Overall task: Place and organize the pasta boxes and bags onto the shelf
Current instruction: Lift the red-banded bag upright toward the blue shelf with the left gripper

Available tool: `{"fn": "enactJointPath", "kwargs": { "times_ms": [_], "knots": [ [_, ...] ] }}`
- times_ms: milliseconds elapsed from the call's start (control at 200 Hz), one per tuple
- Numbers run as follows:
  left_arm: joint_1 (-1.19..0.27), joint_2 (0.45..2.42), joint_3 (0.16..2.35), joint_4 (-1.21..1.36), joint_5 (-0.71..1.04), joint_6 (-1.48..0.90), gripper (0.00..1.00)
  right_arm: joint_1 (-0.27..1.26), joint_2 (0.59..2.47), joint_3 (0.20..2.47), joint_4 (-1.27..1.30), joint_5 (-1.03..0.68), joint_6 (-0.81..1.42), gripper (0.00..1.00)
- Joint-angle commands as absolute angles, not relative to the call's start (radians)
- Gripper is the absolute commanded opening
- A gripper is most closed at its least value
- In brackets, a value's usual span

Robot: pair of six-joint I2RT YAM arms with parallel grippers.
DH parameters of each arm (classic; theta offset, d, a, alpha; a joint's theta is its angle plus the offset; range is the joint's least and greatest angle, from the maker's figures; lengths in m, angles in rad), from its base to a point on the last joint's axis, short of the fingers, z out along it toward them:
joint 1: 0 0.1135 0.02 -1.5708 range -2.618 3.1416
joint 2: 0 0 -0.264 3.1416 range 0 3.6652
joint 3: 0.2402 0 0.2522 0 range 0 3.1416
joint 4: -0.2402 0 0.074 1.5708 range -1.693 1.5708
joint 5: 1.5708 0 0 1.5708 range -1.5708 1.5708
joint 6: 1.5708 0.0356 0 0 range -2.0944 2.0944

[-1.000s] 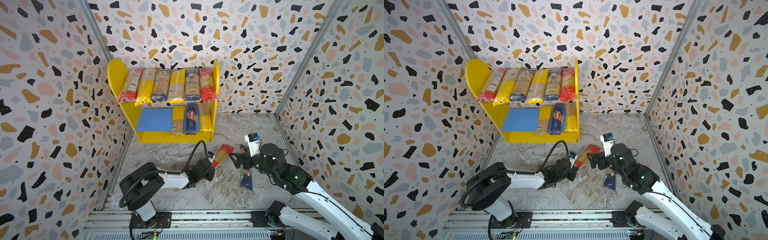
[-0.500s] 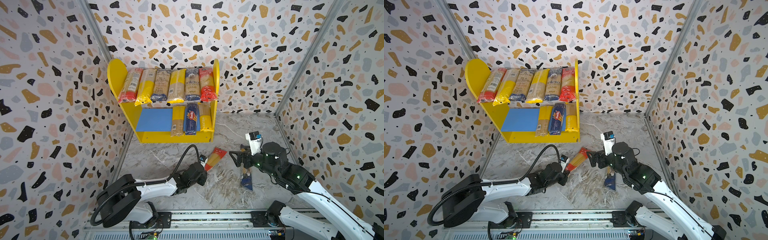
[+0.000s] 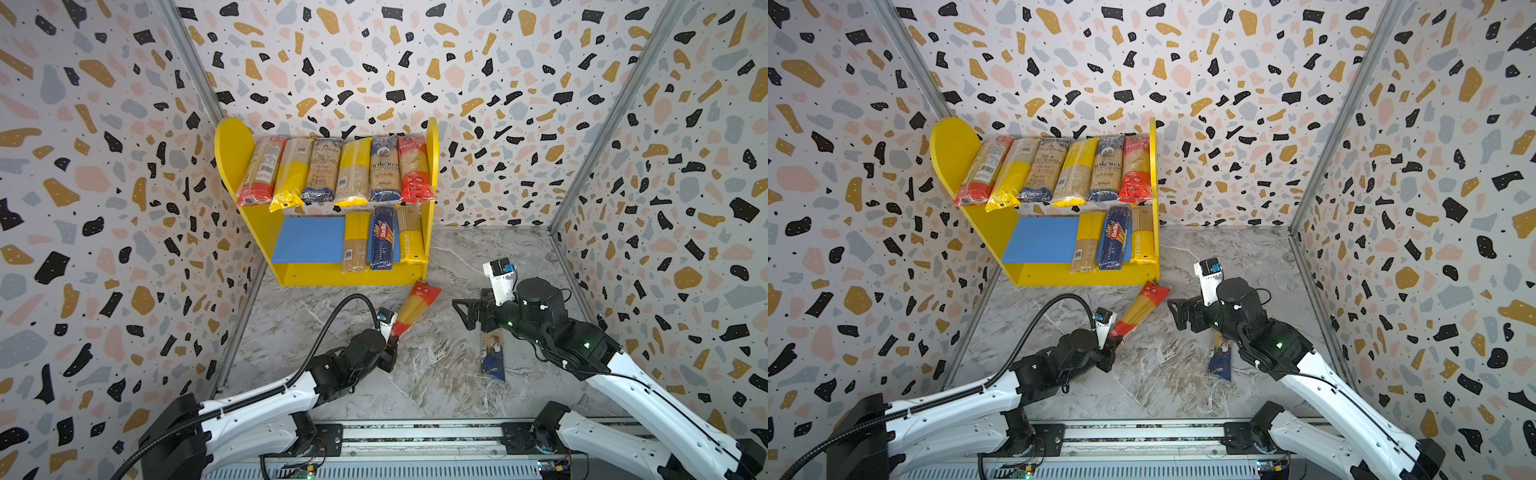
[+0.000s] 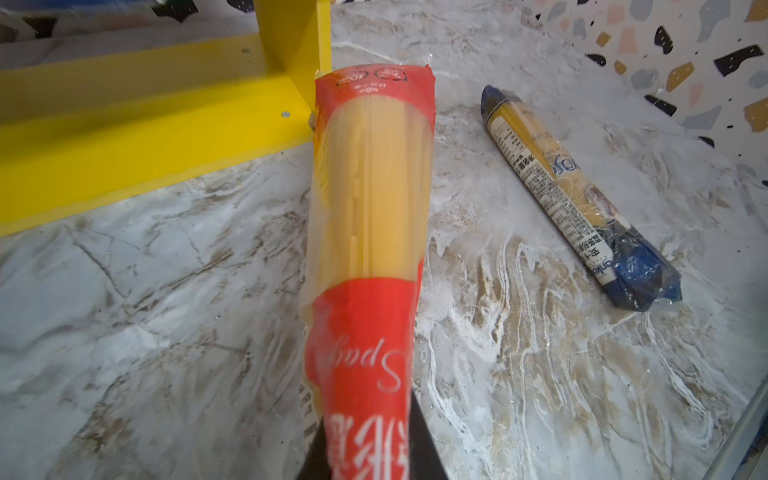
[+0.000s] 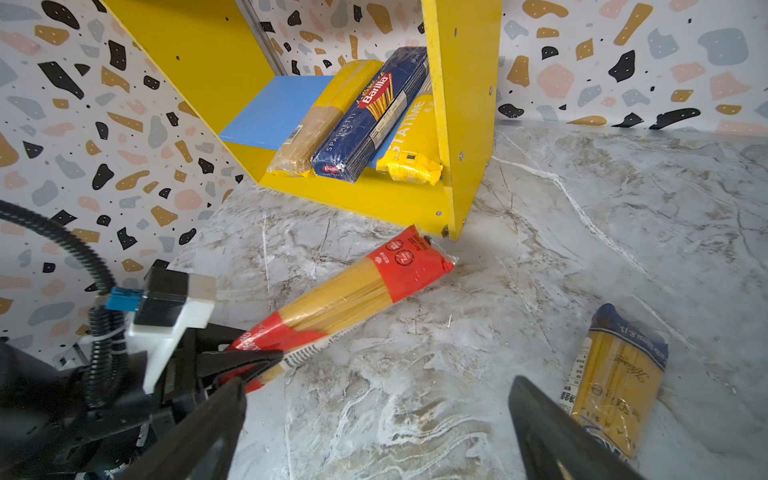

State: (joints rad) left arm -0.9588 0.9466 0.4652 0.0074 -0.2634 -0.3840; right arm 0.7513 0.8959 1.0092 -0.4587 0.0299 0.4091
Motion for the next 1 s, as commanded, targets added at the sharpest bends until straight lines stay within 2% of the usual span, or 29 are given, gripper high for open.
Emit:
{"fn": "enactJointPath", "kwargs": {
  "times_ms": [0, 400, 996],
  "knots": [
    [-0.96, 0.853, 0.476, 0.126, -0.327, -0.364, 0.0, 0.755, 0.9, 1.073, -0.44, 0.021, 0.391, 0.99],
    [-0.96, 0.658, 0.54, -0.012, -0.447, -0.353, 0.0, 0.756, 0.94, 1.128, -0.443, 0.002, 0.368, 0.99],
    [-0.96, 0.693, 0.747, -0.099, -0.689, -0.317, 0.0, 0.755, 0.997, 1.227, -0.446, -0.022, 0.283, 0.99]
  ]
}}
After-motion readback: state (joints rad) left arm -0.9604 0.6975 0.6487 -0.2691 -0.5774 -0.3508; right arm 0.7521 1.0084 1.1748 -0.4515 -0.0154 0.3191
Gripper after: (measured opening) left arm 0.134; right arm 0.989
